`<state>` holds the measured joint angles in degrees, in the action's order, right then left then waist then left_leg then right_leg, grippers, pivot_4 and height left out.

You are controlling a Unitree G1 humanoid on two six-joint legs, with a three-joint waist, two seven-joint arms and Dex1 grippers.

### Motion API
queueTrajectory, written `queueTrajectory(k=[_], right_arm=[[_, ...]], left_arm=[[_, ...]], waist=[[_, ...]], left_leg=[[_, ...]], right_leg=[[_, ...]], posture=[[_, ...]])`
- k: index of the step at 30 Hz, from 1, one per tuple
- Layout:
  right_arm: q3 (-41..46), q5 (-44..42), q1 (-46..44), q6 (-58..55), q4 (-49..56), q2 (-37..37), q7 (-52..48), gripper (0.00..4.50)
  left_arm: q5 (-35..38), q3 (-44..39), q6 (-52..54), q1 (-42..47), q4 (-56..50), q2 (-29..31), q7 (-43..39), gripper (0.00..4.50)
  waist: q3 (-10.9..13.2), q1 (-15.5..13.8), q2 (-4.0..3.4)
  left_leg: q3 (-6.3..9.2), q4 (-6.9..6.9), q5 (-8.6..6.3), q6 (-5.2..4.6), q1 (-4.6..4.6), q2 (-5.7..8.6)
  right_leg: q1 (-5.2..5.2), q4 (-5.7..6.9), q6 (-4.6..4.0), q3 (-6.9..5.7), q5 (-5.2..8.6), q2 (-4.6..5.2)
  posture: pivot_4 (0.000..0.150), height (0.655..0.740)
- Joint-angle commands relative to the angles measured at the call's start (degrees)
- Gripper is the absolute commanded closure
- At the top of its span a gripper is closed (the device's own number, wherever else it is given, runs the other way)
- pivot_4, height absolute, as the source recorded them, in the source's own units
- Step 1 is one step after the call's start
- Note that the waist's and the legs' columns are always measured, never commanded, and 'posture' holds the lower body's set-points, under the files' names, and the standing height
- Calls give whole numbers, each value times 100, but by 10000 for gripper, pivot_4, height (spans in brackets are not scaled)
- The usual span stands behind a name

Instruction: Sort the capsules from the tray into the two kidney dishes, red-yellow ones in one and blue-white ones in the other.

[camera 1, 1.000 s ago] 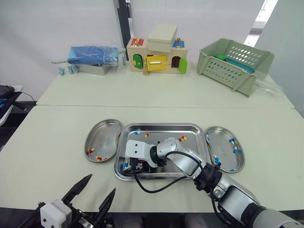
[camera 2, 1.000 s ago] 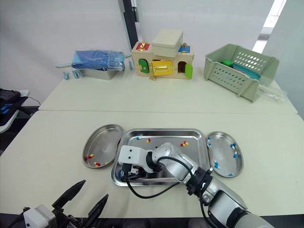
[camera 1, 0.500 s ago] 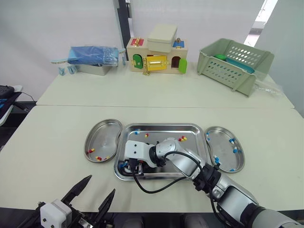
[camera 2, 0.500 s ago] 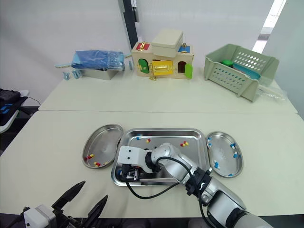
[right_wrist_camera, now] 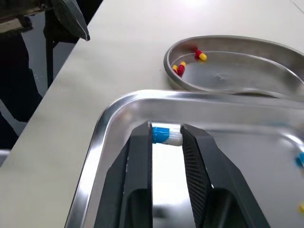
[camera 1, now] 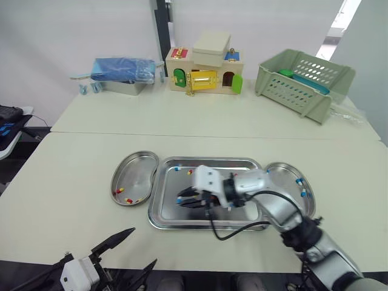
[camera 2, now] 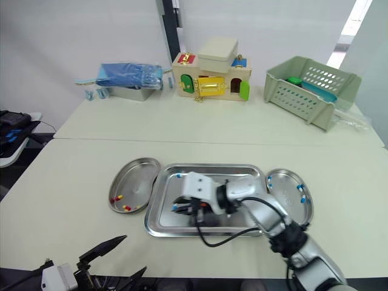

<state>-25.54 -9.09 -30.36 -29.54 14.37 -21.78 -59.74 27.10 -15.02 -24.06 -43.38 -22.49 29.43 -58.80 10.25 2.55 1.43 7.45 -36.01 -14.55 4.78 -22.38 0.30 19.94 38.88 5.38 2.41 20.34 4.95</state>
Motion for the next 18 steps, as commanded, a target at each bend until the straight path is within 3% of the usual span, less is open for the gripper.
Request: queueTrajectory(k=[1, 9, 15, 18], right_arm=[[884, -598, 456, -319, 938, -583, -104, 38855], [3141, -1329, 2055, -536, 1502, -2119, -61, 38855], [4338, -1352, 2950, -254, 931, -2590, -18, 38855], [4507, -1334, 3193, -115, 766, -2664, 7, 38855]], left_arm=[[218, 173, -196, 166, 29, 181, -472, 0], [383, 521, 99, 855, 143, 422, -811, 0], [467, 572, 454, 1089, -92, 403, -602, 0], [460, 560, 515, 1015, -218, 403, -554, 0]], waist=[[0, -3, 0], [2, -80, -5], [2, -62, -5], [2, -70, -4]], left_leg=[[0, -2, 0, 0, -7, 0], [-1, -4, 0, -1, -21, 0], [-6, -4, 1, -1, -13, -1], [-5, -6, 0, -1, -10, 0]], right_leg=[[-6, 4, 0, 1, 0, 0], [-5, 2, 0, -3, 0, 0], [-14, 3, 0, 0, 0, 0], [-26, -4, 0, -3, 0, 0]], posture=[[1500, 7400], [1500, 7400], [1500, 7400], [1500, 7400]])
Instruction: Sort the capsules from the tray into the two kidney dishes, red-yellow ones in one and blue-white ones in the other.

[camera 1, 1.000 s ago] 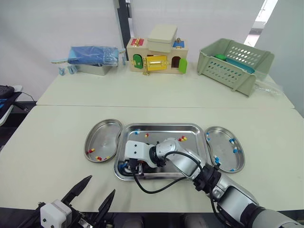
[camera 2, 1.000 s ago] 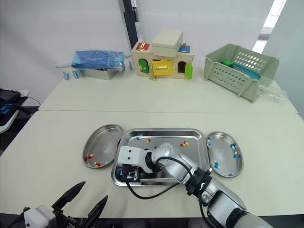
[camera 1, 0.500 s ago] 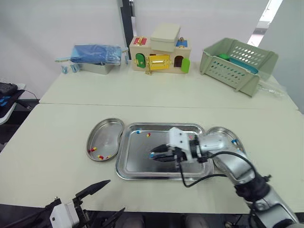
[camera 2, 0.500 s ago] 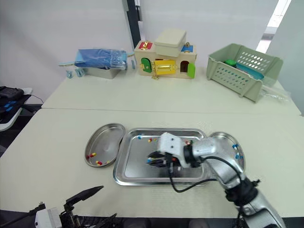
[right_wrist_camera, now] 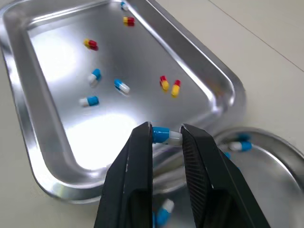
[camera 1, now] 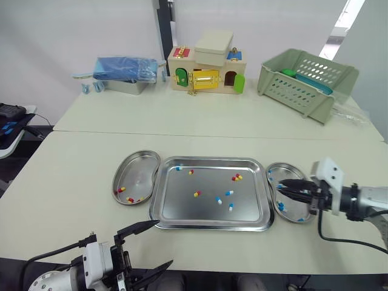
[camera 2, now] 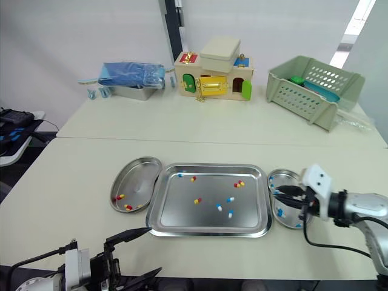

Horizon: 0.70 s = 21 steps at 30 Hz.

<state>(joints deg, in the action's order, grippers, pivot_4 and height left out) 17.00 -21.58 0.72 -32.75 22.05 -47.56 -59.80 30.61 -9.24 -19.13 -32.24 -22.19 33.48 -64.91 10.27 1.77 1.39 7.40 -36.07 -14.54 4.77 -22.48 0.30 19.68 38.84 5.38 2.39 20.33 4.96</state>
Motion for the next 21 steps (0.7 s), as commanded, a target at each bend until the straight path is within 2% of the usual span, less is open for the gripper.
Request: queueTrajectory(k=[1, 10, 12, 21], right_arm=[[257, -52, 130, 269, -77, -110, 13, 38855], [88, 118, 199, 642, -644, -388, -51, 38855], [51, 100, 193, 655, -672, -399, -58, 31521], [64, 40, 138, 714, -836, -476, -111, 6004]], left_arm=[[101, -39, 27, -147, -267, -1, 66, 0], [82, -117, -109, -521, -327, -28, 48, 0], [68, -115, -137, -546, -308, -40, 55, 0], [33, -151, -160, -498, -228, -71, 131, 0]], waist=[[0, 26, -2], [2, 8, -7], [2, 10, -7], [2, 8, -7]], left_leg=[[-1, 0, 0, 0, 2, 0], [-4, 1, 0, 0, 15, -1], [-4, 1, 0, 0, 16, -1], [-4, 1, 0, 0, 16, 0]], right_leg=[[-1, 1, 0, 1, 0, 0], [-14, -1, 0, 3, 0, 0], [-14, -1, 0, 3, 0, 0], [-15, -2, 0, 2, 0, 0]], posture=[[1500, 7400], [1500, 7400], [1500, 7400], [1500, 7400]])
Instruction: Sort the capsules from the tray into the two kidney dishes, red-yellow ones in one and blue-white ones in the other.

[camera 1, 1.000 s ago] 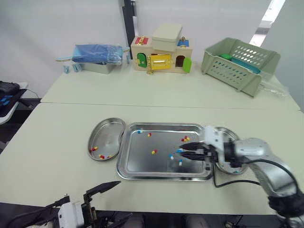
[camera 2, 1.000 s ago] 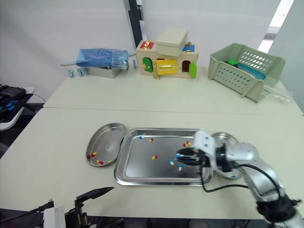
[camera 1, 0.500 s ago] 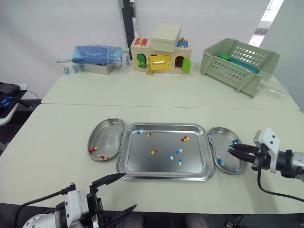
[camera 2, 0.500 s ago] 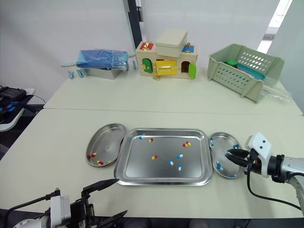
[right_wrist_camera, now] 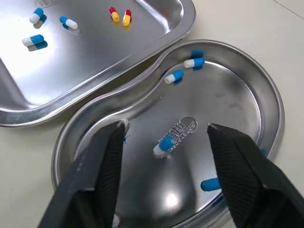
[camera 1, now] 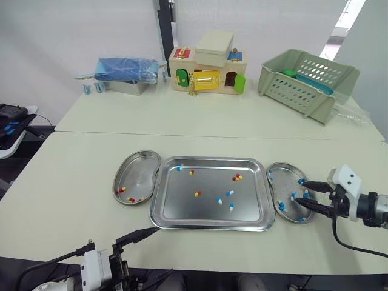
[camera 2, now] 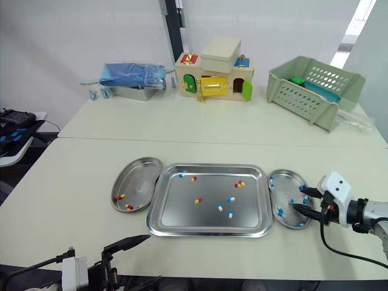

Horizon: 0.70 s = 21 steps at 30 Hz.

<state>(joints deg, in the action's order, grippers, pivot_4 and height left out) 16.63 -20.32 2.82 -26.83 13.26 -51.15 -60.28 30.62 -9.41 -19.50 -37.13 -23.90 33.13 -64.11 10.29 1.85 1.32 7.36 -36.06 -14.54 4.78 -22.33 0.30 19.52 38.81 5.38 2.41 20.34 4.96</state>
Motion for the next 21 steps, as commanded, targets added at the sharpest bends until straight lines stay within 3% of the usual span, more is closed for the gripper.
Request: queueTrajectory(k=[1, 2, 9, 15, 21], right_arm=[[129, -128, -77, 107, 25, -122, -86, 2132], [190, -179, -66, 102, 10, -139, -129, 455], [872, -707, 187, -72, -60, -343, -598, 455], [1380, -687, 473, 288, -923, -791, -1246, 455], [1274, -380, 606, 850, -1527, -1003, -1528, 455]], left_arm=[[26, -143, -120, -6, -52, -41, 62, 0], [32, -174, -97, -2, -39, -42, 89, 0], [138, -650, 287, 25, -39, 55, 461, 0], [593, -2085, 1460, 167, 823, 836, 612, 0], [276, -2841, 1920, 690, 2170, 1672, 418, 0]], waist=[[0, 0, 0], [0, 0, 0], [0, -4, 0], [1, 3, -1], [4, 10, -4]], left_leg=[[0, 0, 0, 0, 0, 0], [1, 0, 0, 0, 0, 0], [1, -1, 0, 0, 1, 0], [3, 1, 0, 0, 22, 0], [-2, 6, -1, -1, 34, -2]], right_leg=[[0, 0, 0, 0, 0, 0], [0, 0, 0, -1, 0, 0], [-5, -2, 0, -1, 0, 0], [-20, -1, 0, -5, 1, -1], [-25, -2, -1, -2, 2, -1]], posture=[[1500, 7400], [1500, 7400], [1500, 7400], [1500, 7400], [1500, 7400]])
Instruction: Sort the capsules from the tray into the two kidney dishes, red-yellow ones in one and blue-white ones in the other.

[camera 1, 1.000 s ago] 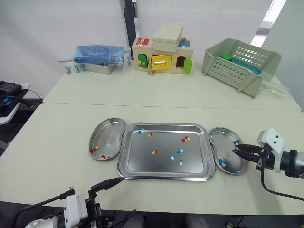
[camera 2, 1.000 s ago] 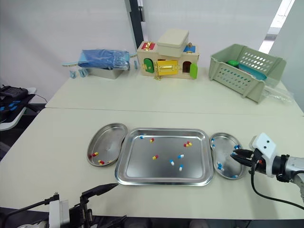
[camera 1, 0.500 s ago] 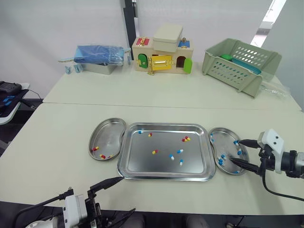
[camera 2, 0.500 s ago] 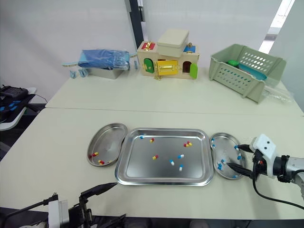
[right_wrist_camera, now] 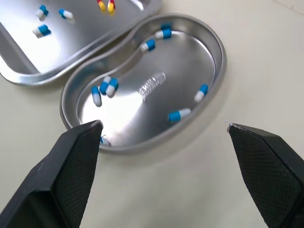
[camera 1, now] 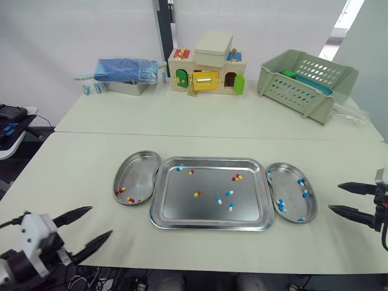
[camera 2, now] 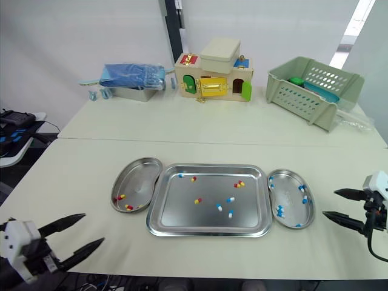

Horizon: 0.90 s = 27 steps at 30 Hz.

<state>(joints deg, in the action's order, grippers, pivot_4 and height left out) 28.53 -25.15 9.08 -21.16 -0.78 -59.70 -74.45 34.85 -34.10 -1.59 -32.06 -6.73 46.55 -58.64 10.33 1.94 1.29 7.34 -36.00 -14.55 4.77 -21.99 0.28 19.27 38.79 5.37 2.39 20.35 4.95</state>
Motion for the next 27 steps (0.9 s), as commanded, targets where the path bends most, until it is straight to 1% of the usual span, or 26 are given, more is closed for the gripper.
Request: queueTrajectory(k=[1, 5, 9, 16, 27], right_arm=[[44, 150, -37, 367, -212, -151, -118, 455], [-83, 327, -36, 660, -413, -121, -103, 455], [-55, 341, -31, 740, -529, -113, -109, 455], [-54, 362, -5, 848, -623, -141, -113, 455], [-104, 397, -72, 1027, -834, -157, -128, 455]], left_arm=[[-183, -424, 218, 304, 627, 450, -126, 0], [-457, -467, 218, 781, 1396, 874, -329, 0], [-667, -378, 235, 1144, 1820, 1066, -467, 0], [-972, -232, 89, 1568, 2221, 1064, -673, 0], [-1121, -165, -3, 1795, 2412, 991, -863, 0]], waist=[[1, 4, -2], [2, 7, -3], [5, 32, -8], [6, 45, -10], [6, 51, -10]], left_leg=[[0, 0, 0, 0, 1, 0], [-3, 1, 0, 0, 1, 0], [-5, 4, 0, 0, 0, -1], [-5, 4, 0, 1, 1, -2], [-5, 4, 0, 1, 2, -2]], right_leg=[[0, 1, -1, 0, 0, 0], [1, 0, -1, 2, 0, 0], [3, 0, -1, 4, 0, 0], [3, 3, -1, 4, 0, 0], [4, 5, -1, 5, 0, 0]], posture=[[1500, 7400], [1500, 7400], [1500, 7400], [1500, 7400], [1500, 7400]])
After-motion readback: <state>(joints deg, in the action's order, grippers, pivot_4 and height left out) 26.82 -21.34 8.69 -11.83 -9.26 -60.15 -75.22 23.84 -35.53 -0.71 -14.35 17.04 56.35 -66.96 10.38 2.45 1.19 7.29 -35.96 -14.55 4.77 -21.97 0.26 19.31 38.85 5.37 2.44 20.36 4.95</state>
